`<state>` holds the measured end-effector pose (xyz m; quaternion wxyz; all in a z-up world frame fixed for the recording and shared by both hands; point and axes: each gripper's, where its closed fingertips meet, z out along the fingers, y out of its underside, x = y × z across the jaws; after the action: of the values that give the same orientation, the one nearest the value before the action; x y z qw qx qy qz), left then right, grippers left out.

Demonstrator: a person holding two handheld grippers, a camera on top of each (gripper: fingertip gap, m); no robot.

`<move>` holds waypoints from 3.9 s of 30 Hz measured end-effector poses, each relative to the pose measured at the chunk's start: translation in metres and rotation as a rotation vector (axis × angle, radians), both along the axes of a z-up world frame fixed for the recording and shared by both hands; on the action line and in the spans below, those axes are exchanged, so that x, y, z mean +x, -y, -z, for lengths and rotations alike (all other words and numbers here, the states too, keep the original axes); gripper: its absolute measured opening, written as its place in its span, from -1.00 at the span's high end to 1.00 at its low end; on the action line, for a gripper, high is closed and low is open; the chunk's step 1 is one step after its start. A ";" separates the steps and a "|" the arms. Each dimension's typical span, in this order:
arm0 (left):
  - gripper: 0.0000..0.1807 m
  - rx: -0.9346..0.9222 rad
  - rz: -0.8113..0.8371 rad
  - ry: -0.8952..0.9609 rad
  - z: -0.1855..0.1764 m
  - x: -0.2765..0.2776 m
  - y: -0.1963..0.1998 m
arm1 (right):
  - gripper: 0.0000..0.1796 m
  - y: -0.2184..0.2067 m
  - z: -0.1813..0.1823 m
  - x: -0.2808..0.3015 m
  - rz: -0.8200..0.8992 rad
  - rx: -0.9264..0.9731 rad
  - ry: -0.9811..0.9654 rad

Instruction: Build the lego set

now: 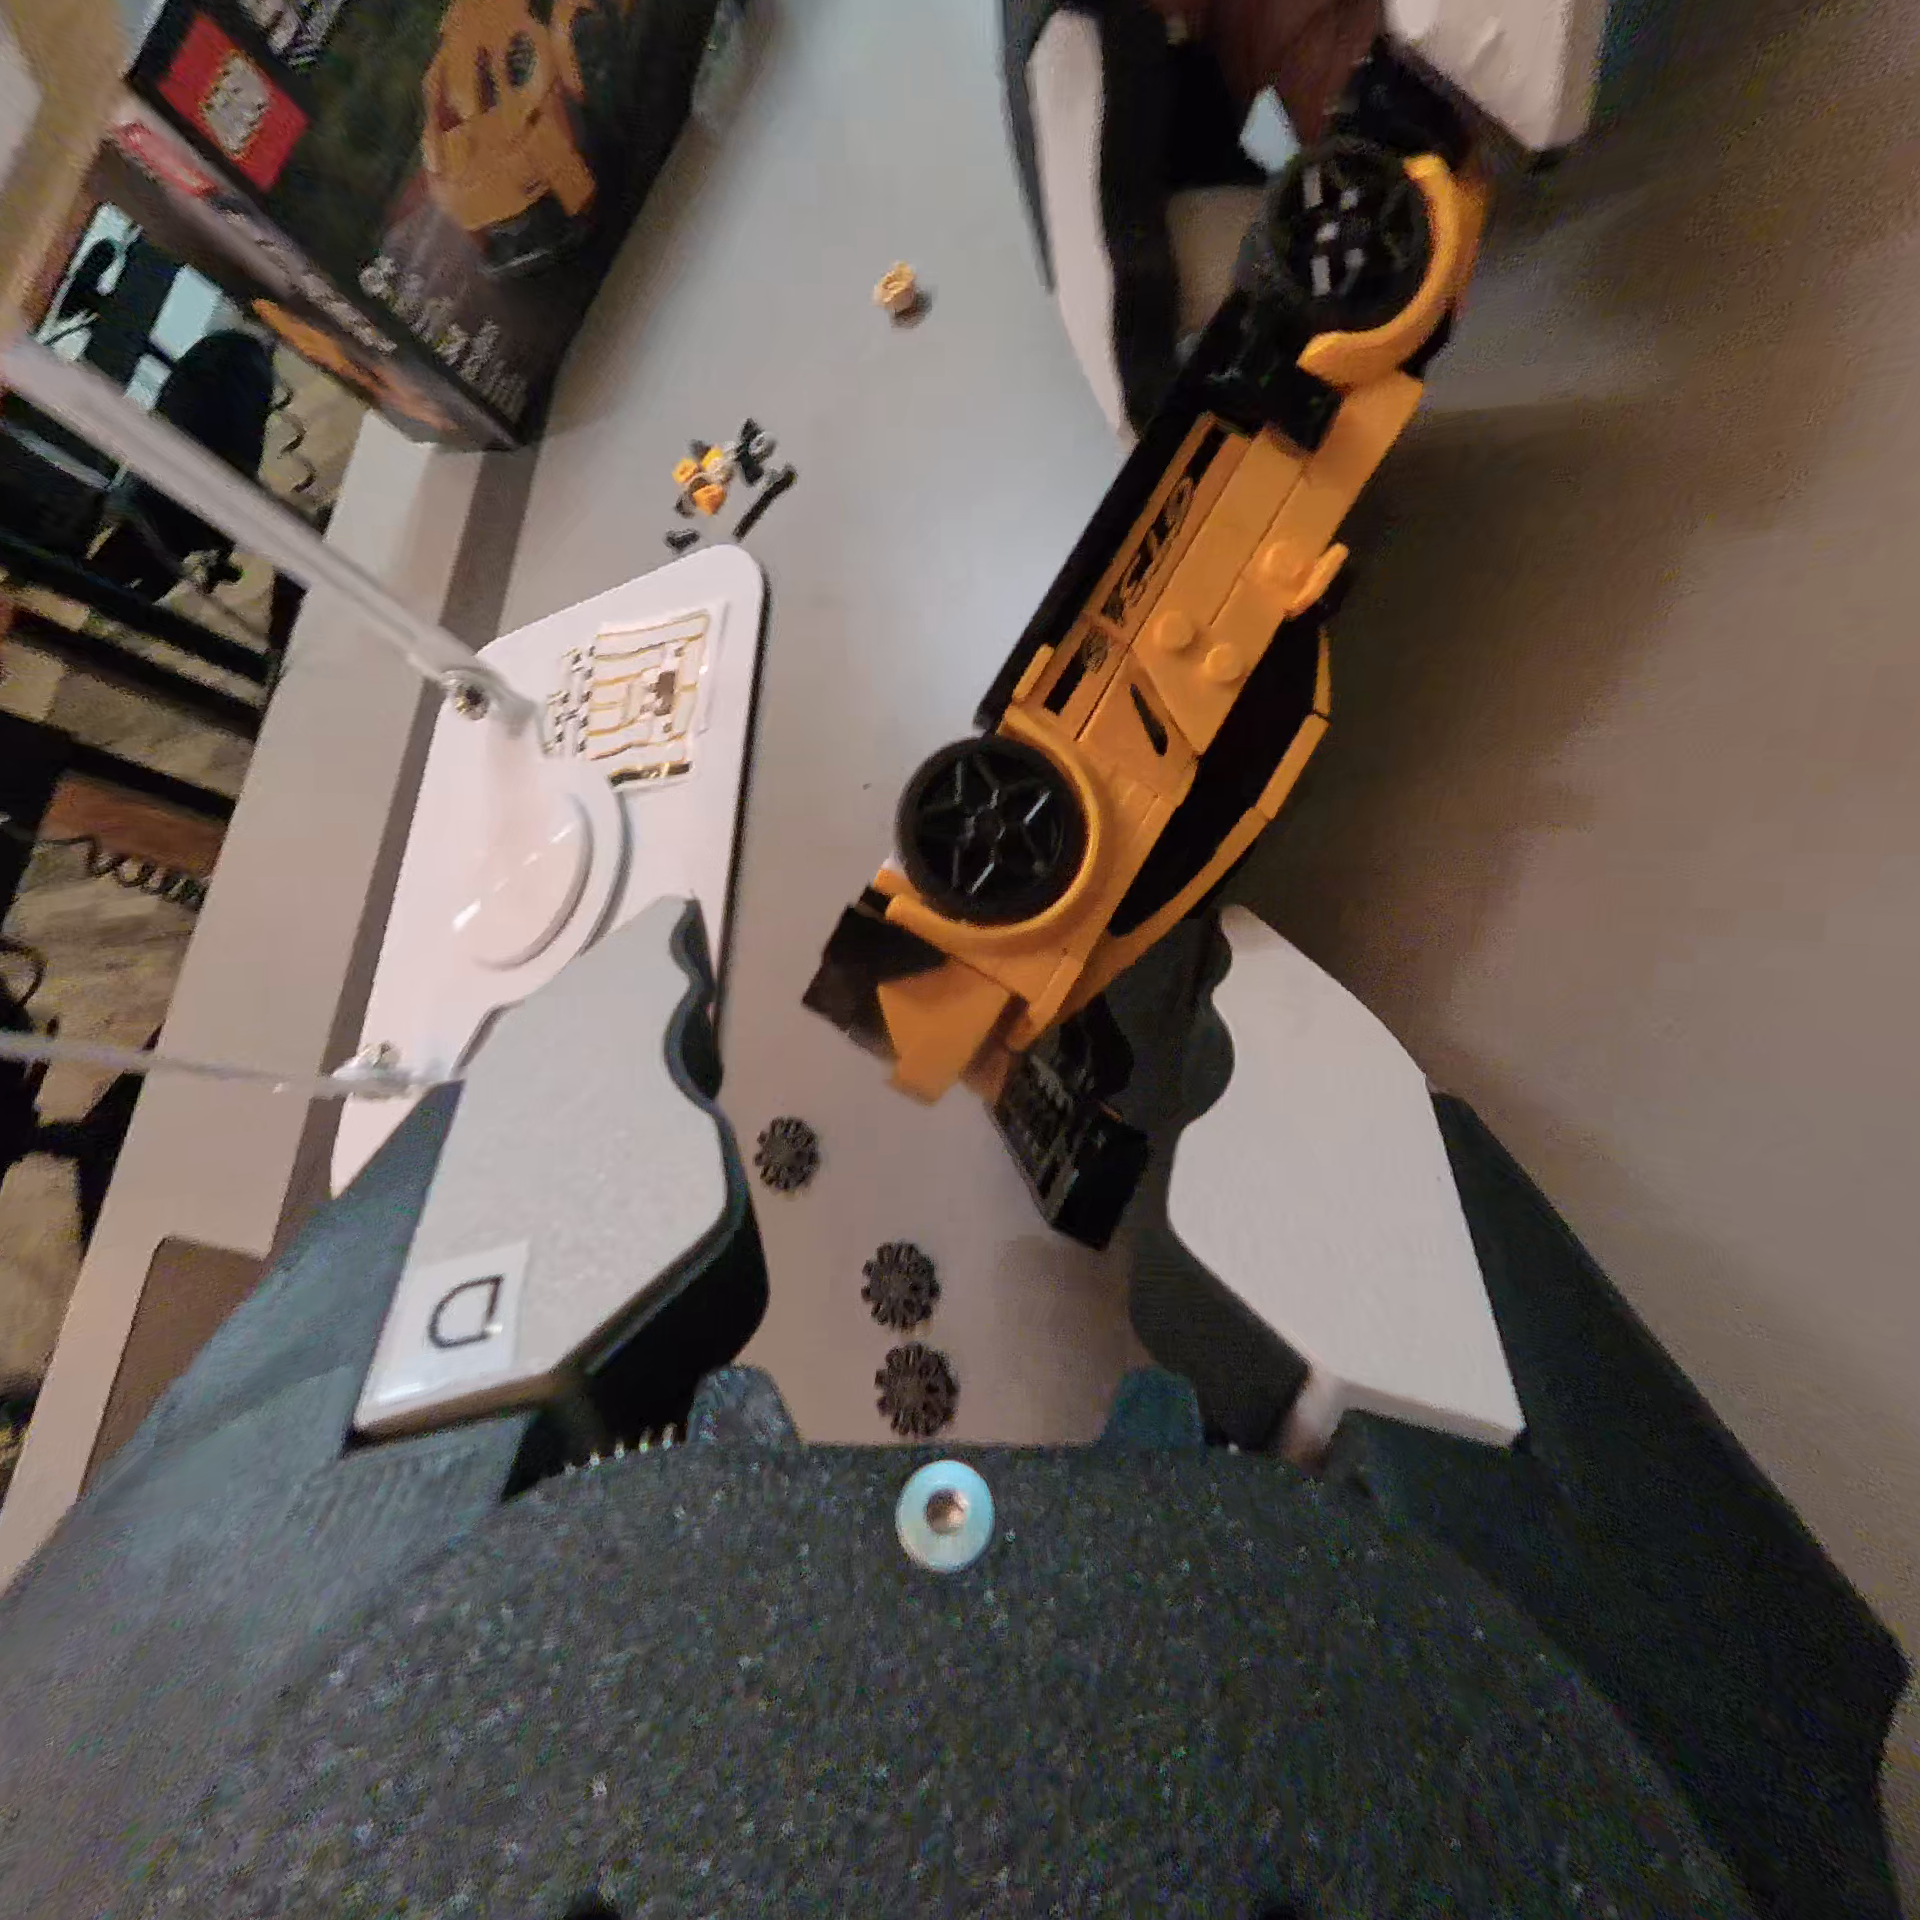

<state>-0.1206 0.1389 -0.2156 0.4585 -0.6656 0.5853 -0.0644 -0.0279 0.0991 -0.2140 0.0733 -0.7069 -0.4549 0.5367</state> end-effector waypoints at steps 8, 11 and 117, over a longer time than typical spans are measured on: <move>0.35 -0.054 0.134 -0.029 -0.012 0.021 0.026 | 0.13 0.010 -0.014 0.018 -0.126 -0.155 -0.035; 0.35 -0.158 0.139 -0.012 -0.019 0.028 0.037 | 0.11 0.019 -0.023 0.023 -0.149 -0.208 -0.065; 0.27 -0.589 -0.354 0.138 0.034 0.042 0.035 | 0.13 0.058 0.022 0.038 -0.067 0.632 0.241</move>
<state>-0.0786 0.1039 -0.2492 0.2892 -0.8546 0.3846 -0.1950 0.0097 0.0411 -0.2361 0.2166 -0.6921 -0.6272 0.2840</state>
